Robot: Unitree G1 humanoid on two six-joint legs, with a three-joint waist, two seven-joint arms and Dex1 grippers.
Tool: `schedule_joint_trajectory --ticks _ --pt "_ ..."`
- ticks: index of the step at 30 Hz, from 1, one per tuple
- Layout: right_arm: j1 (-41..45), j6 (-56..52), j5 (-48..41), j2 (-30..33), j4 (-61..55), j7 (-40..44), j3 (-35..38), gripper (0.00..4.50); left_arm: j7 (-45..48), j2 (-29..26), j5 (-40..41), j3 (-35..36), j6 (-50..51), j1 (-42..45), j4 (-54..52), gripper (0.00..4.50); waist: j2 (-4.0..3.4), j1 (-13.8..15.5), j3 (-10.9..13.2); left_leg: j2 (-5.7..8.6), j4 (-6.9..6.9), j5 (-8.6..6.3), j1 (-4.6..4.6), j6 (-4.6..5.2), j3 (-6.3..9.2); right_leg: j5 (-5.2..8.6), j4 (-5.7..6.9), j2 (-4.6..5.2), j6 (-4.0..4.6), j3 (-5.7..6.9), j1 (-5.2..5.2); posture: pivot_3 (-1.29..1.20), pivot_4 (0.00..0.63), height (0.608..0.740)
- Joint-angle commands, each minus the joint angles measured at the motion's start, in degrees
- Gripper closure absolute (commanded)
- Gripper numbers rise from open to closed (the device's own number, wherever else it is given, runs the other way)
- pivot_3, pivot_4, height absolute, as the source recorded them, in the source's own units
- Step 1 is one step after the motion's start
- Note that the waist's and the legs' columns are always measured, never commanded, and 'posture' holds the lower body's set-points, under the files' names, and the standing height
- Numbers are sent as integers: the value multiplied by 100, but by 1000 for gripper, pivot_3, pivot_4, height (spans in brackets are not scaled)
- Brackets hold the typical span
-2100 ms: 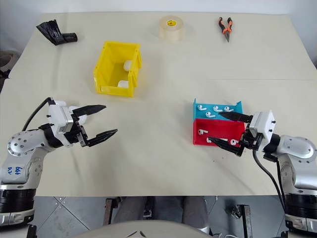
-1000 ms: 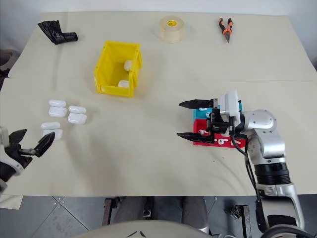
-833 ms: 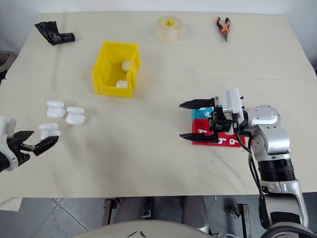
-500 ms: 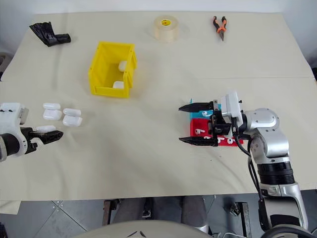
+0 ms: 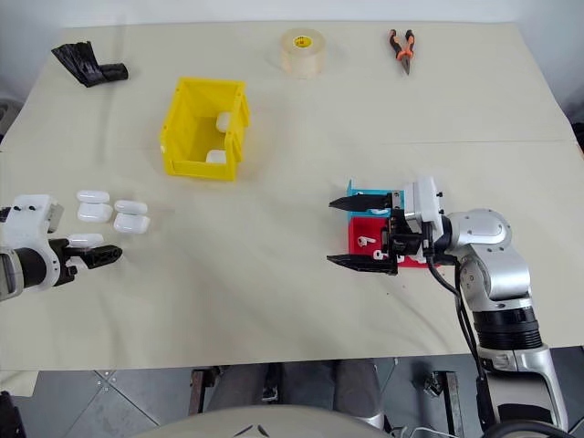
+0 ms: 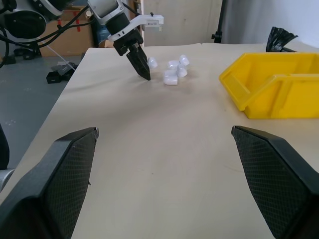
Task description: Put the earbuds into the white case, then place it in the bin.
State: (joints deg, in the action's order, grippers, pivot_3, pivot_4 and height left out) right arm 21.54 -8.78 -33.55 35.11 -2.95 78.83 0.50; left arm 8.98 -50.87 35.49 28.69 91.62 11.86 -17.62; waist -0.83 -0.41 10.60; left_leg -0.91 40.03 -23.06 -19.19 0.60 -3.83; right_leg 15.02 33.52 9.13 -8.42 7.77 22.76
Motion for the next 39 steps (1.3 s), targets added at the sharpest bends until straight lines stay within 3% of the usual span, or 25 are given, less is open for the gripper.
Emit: schedule_joint_trajectory --ticks 1,11,14,16,18,22,25,29,34,39 --pt "-49 112 -116 -25 -220 -54 192 0 -65 -139 19 24 88 -218 37 34 0 0 0 0 0 0 0 0 0 0 0 0 0 0 0 0 150 740" --pt "-143 262 -67 -106 -166 -142 163 0 -160 -149 177 33 88 -327 19 34 0 -3 0 -1 0 -1 2 -1 -6 0 1 -1 0 -3 1 0 150 740" --pt "-169 281 -63 -121 -169 -158 170 0 -248 -156 217 104 88 -427 44 619 0 -3 0 -1 0 -1 2 -1 -6 0 1 -1 0 -3 1 0 150 740" --pt "-188 297 -61 -117 -156 -147 173 0 -240 -162 309 171 88 -526 13 1243 -1 -21 0 -1 -1 -1 4 -1 -6 0 1 -2 0 -5 1 0 150 740" --pt "-203 306 -61 -109 -142 -151 181 0 -229 88 330 421 88 -495 -111 1700 -1 -48 -1 -2 -3 -1 5 -1 -5 0 2 -2 0 -6 2 0 150 740" --pt "-199 330 -53 -71 -65 -129 218 0 131 569 396 977 -124 -490 -584 1700 -2 -53 0 -2 -1 -1 2 -1 -6 0 2 -3 0 -4 2 0 150 740" --pt "-130 307 -39 14 56 -89 269 0 1194 753 510 1243 -1662 -1302 -1164 1700 0 -46 -1 -1 2 -1 -2 -1 -6 0 2 -1 0 -4 2 0 150 740" --pt "-47 268 -34 217 212 -14 400 0 2677 1470 247 1217 -4459 -2083 -1658 1700 4 11 0 -2 5 -4 -8 -6 -7 0 -8 -1 1 -4 4 0 150 740" --pt "-74 303 29 525 412 -46 678 0 3431 2245 -117 67 -6540 -1982 -1726 1700 3 77 -1 -1 16 -4 -7 -6 -12 0 -5 0 1 -6 -1 0 150 740" --pt "-503 301 100 958 352 -243 1216 0 3942 2900 -638 -1455 -7944 -1397 -1076 1700 6 136 -2 3 19 -9 -6 4 -19 -1 -1 4 0 -5 -1 0 150 740"
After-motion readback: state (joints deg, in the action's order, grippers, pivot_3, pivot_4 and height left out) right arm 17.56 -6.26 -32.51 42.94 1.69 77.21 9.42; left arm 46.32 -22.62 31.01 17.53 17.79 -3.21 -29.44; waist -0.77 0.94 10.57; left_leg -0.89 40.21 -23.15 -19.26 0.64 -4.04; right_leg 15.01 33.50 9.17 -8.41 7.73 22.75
